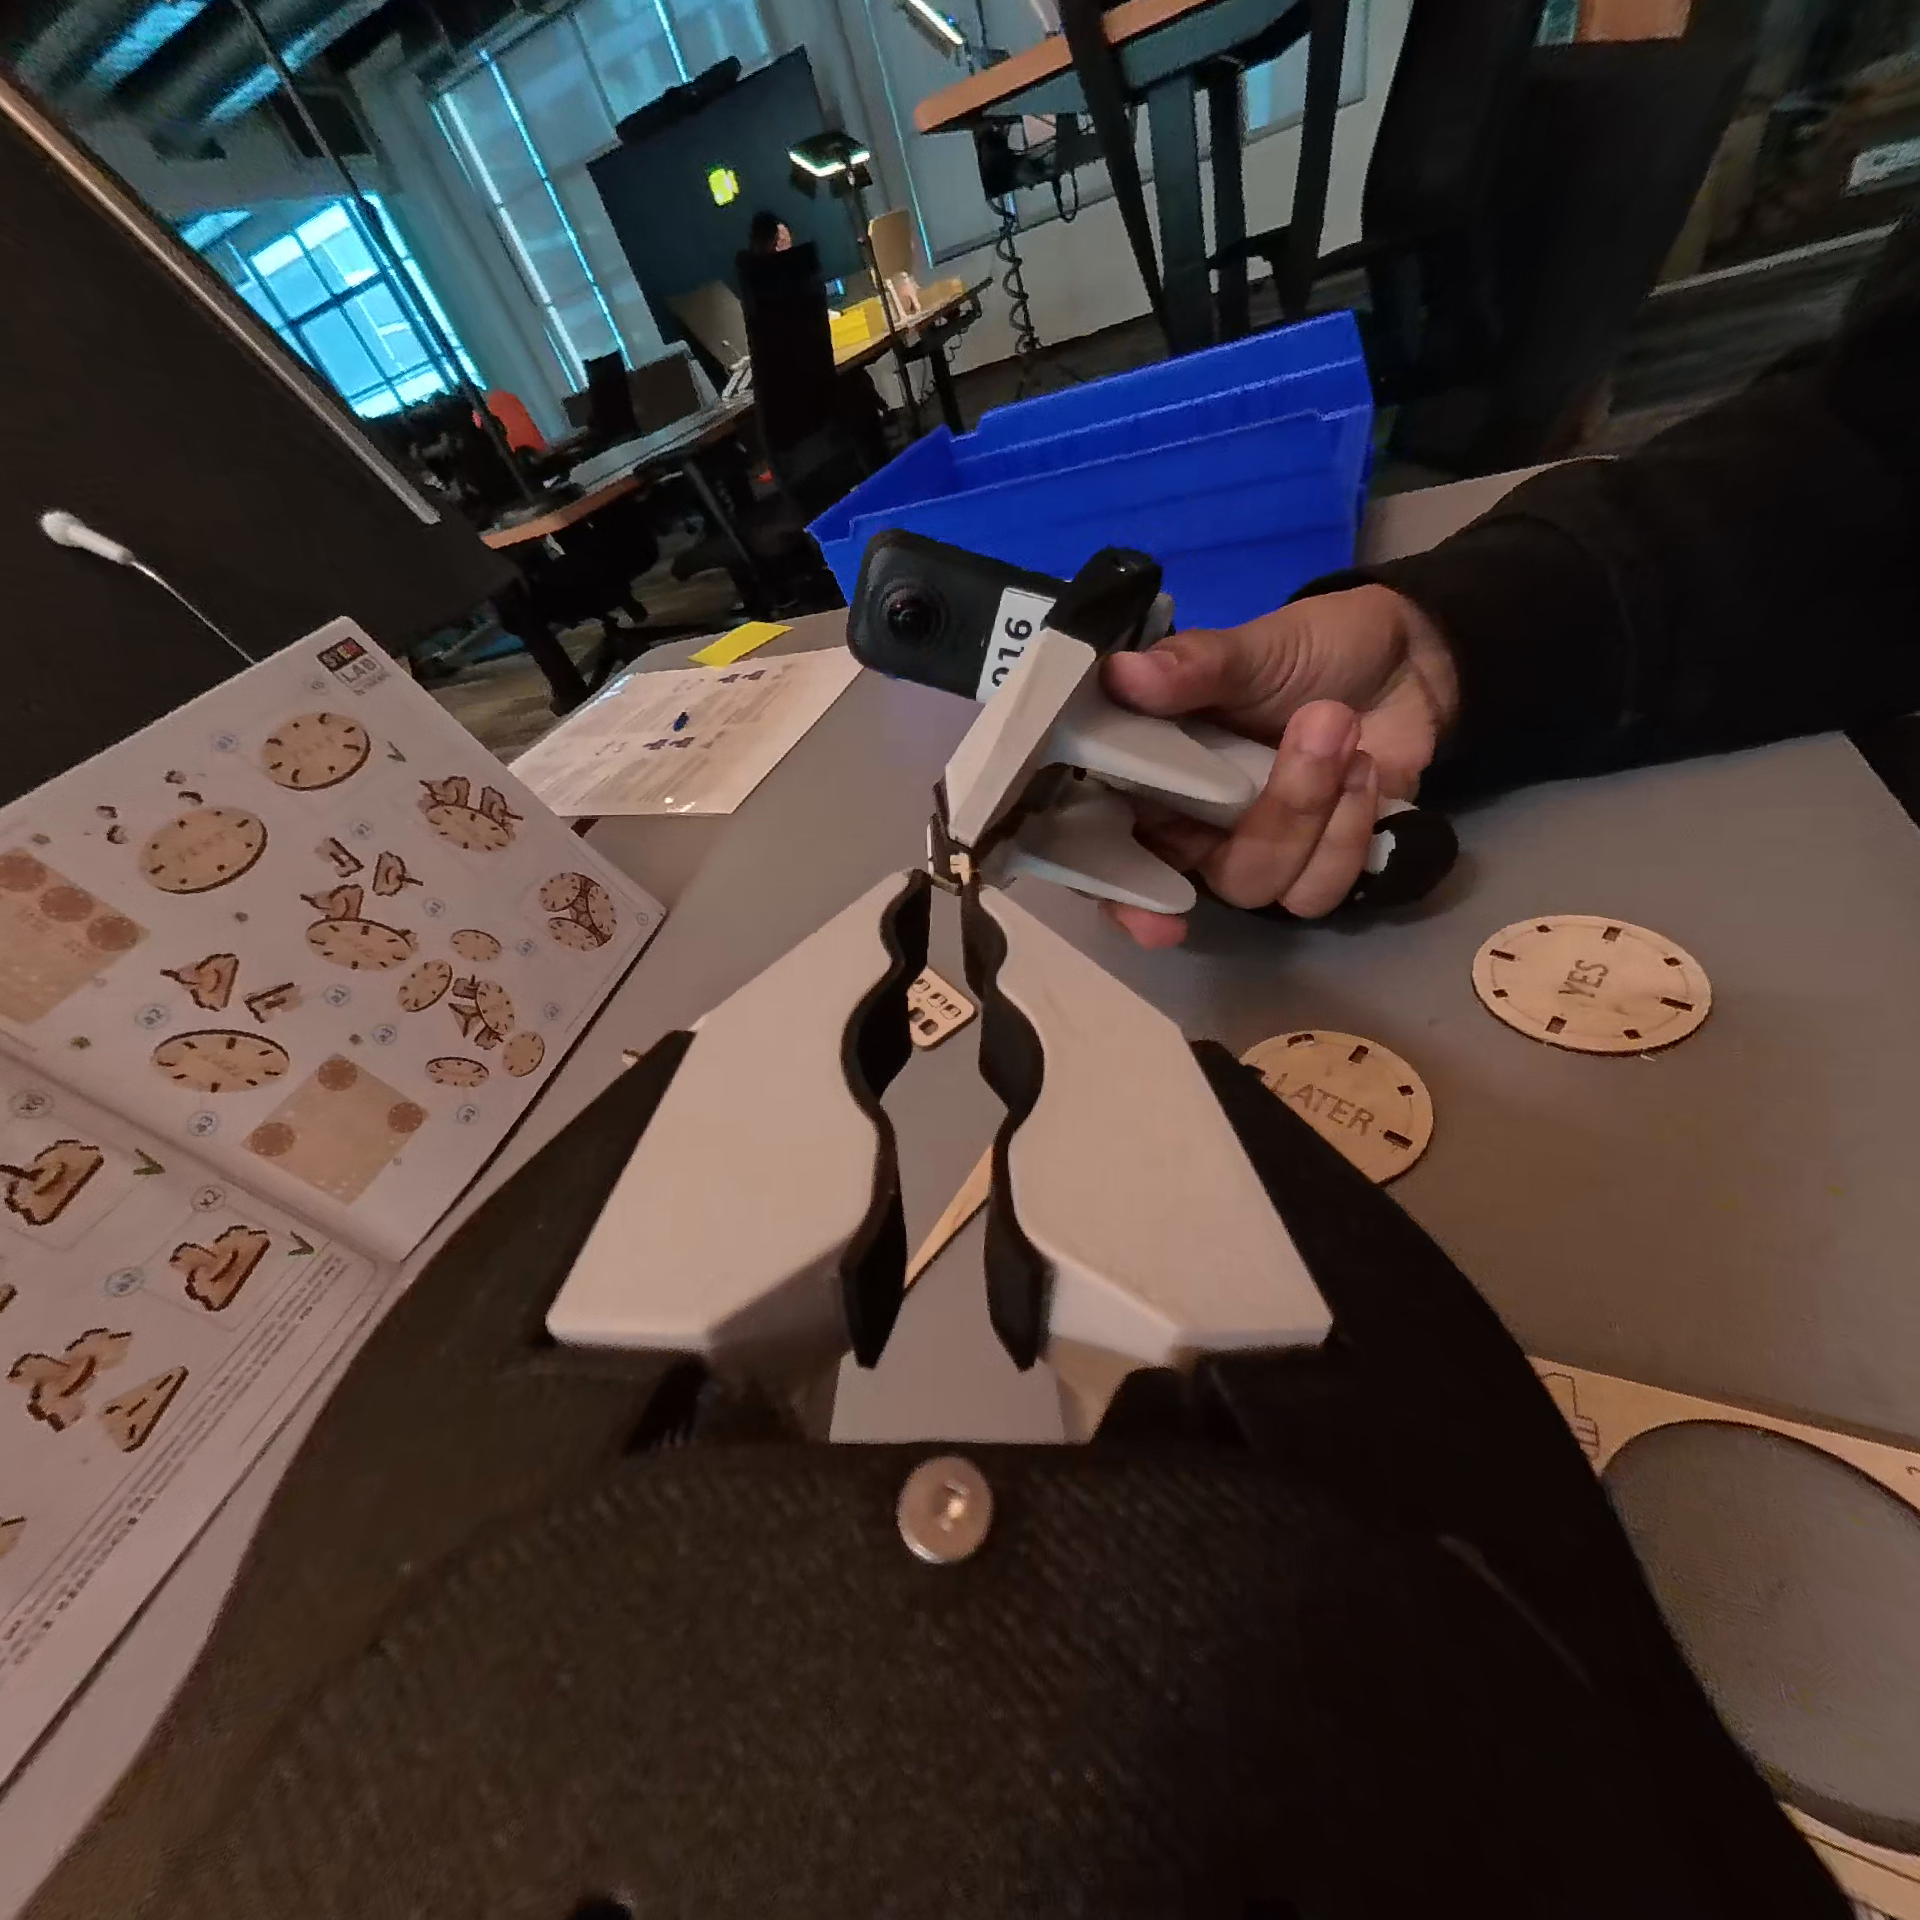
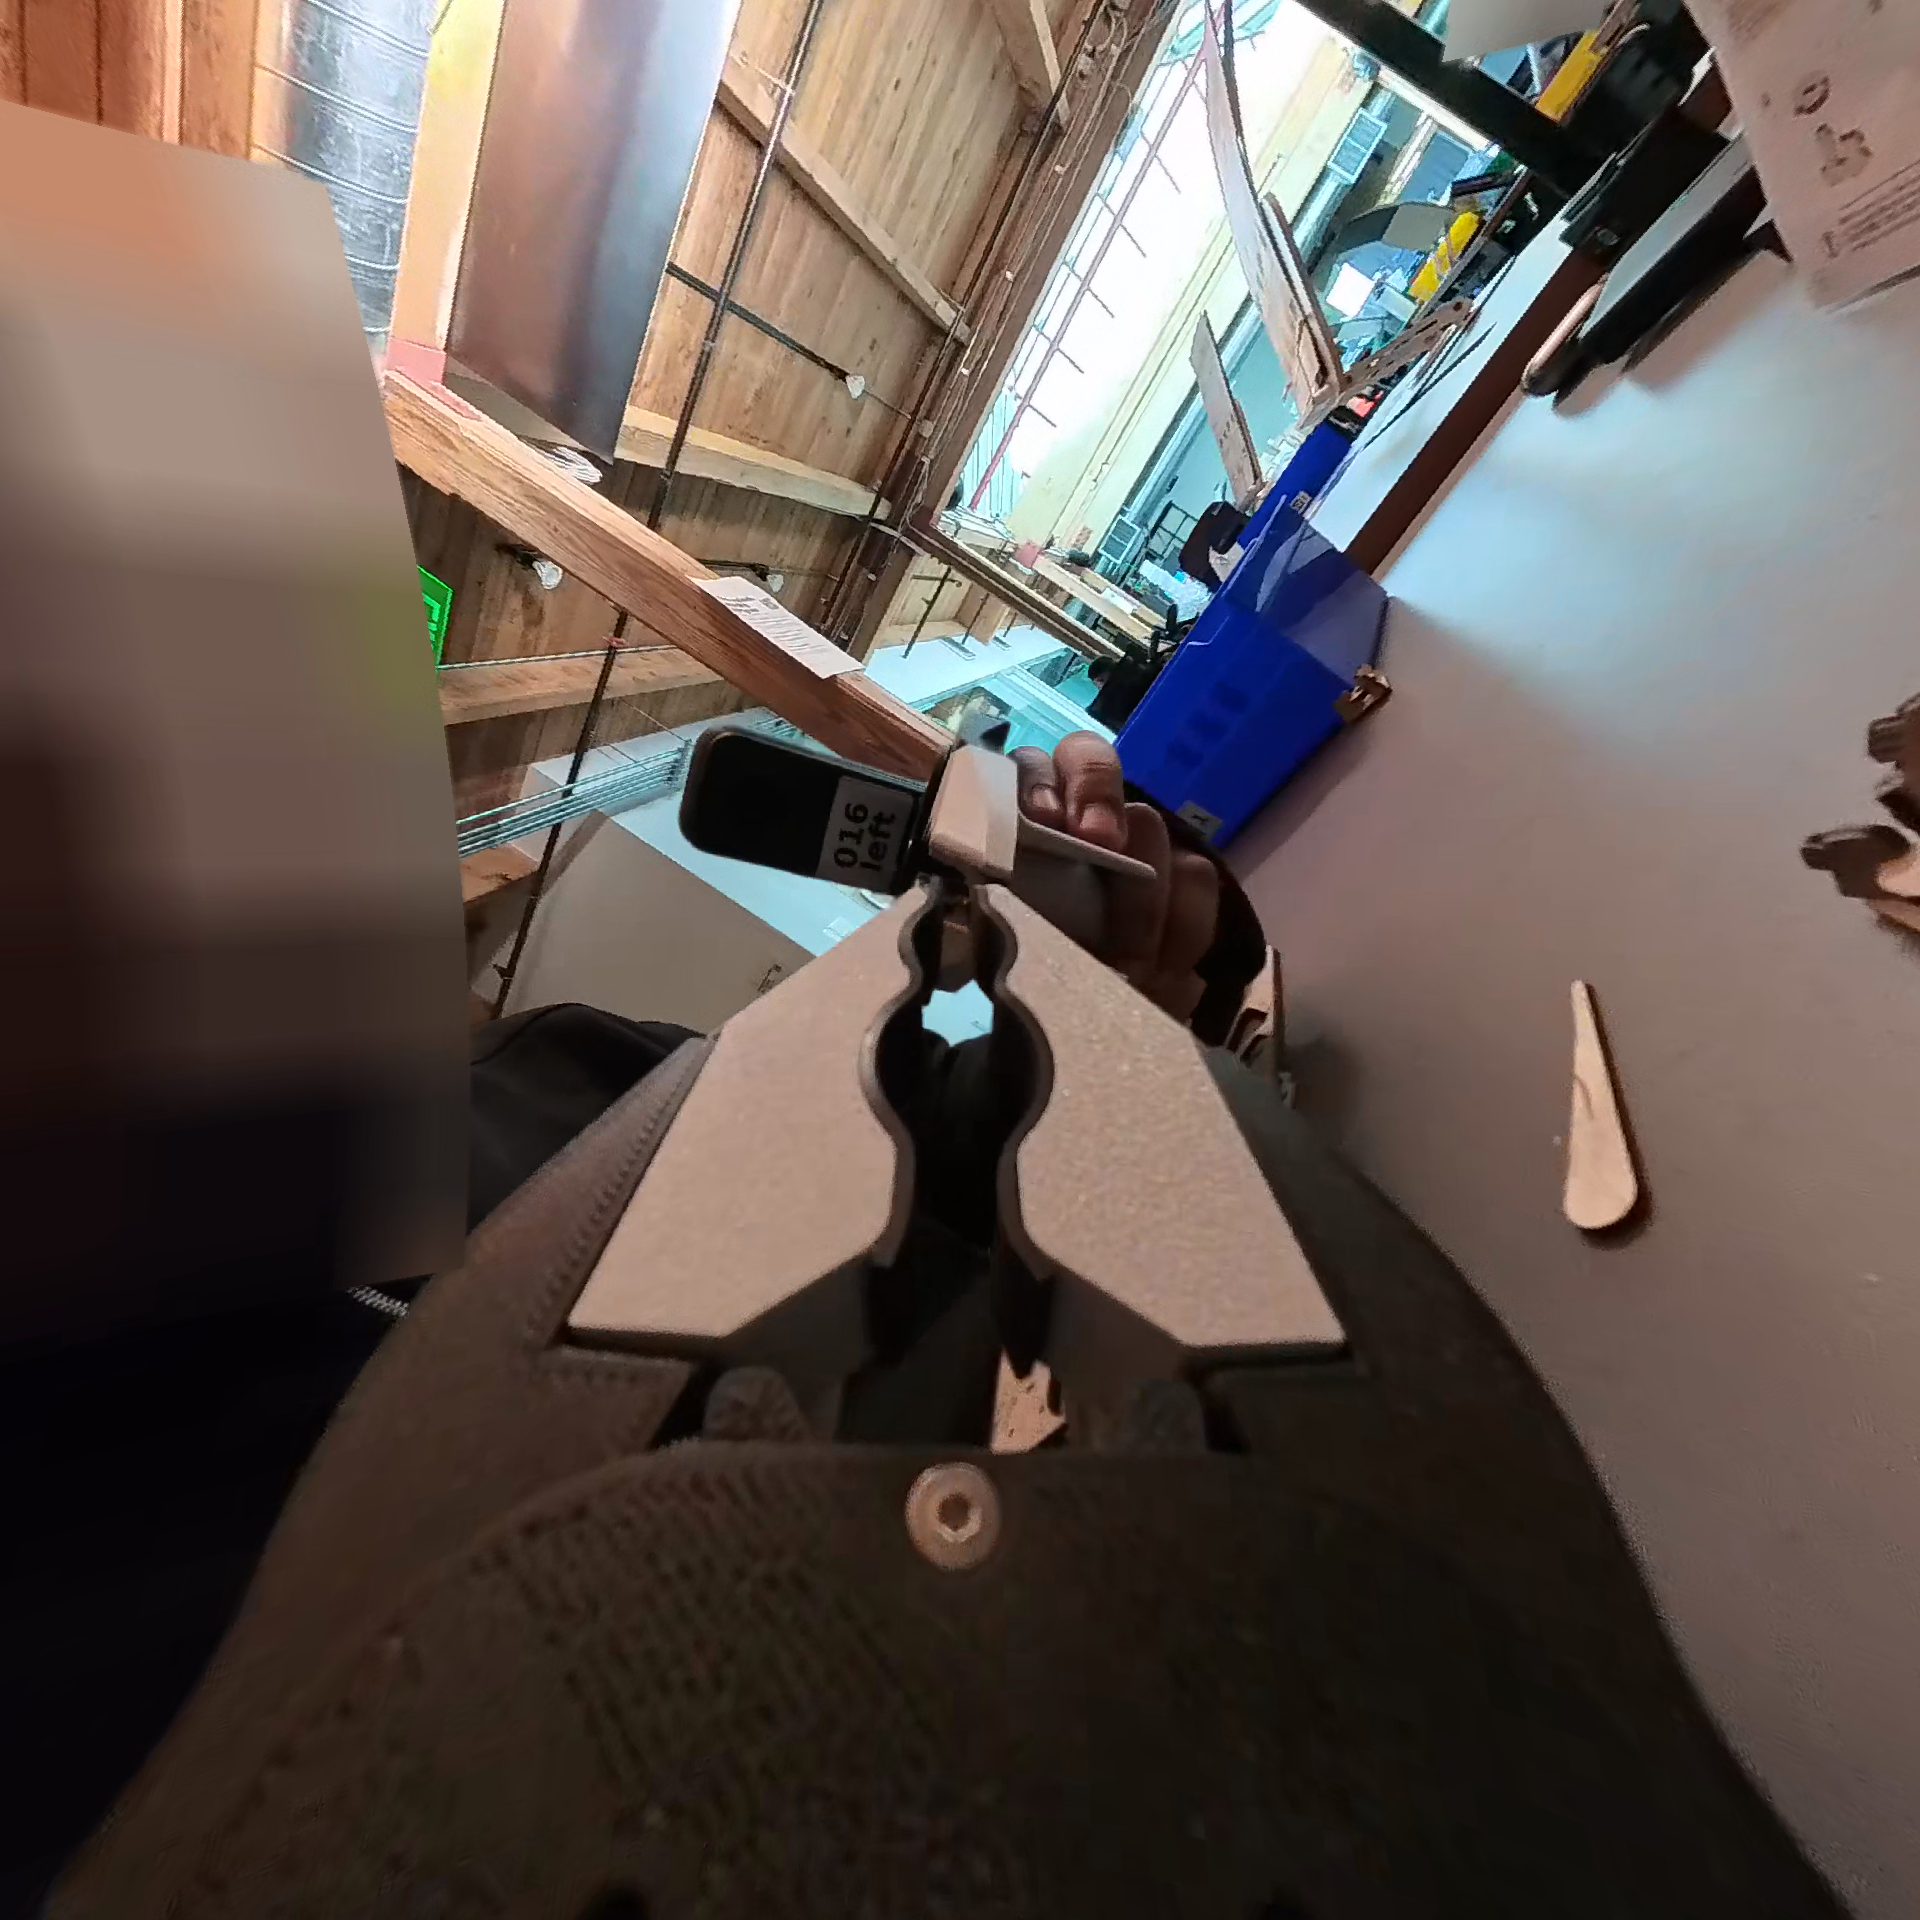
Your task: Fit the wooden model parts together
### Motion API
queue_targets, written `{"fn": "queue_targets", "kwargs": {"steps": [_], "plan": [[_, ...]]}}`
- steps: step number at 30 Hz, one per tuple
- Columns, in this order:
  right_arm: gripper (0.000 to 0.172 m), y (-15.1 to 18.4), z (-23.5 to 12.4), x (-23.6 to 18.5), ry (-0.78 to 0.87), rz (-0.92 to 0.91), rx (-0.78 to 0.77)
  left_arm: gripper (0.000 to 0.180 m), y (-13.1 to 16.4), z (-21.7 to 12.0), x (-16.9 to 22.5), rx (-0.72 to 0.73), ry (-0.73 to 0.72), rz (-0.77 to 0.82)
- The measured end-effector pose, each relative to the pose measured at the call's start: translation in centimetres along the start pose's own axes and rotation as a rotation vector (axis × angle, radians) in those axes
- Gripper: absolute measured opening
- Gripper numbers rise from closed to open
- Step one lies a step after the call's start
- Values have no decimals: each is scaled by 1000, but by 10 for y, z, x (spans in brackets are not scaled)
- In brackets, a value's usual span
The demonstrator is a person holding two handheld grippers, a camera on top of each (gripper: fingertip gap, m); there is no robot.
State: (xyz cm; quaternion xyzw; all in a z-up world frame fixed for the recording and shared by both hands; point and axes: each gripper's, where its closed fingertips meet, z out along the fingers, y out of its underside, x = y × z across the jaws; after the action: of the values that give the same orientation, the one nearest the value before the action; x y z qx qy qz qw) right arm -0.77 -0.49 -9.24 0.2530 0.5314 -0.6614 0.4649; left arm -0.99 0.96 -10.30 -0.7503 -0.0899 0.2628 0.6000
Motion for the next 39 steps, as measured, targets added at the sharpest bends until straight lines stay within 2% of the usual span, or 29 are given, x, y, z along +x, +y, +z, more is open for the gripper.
{"fn": "queue_targets", "kwargs": {"steps": [13,27,34,39], "plan": [[3,-3,-1,4,-2,58,37,0,-2,-1,2,3,-15,46],[4,-6,-3,9,27,44,50,0,-3,-4,-4,10,-7,-22],[11,-24,-20,7,161,-159,21,0,9,-2,-10,-31,2,-96],[17,-56,-56,-17,369,-547,-37,0,15,0,-10,-48,30,-139]]}}
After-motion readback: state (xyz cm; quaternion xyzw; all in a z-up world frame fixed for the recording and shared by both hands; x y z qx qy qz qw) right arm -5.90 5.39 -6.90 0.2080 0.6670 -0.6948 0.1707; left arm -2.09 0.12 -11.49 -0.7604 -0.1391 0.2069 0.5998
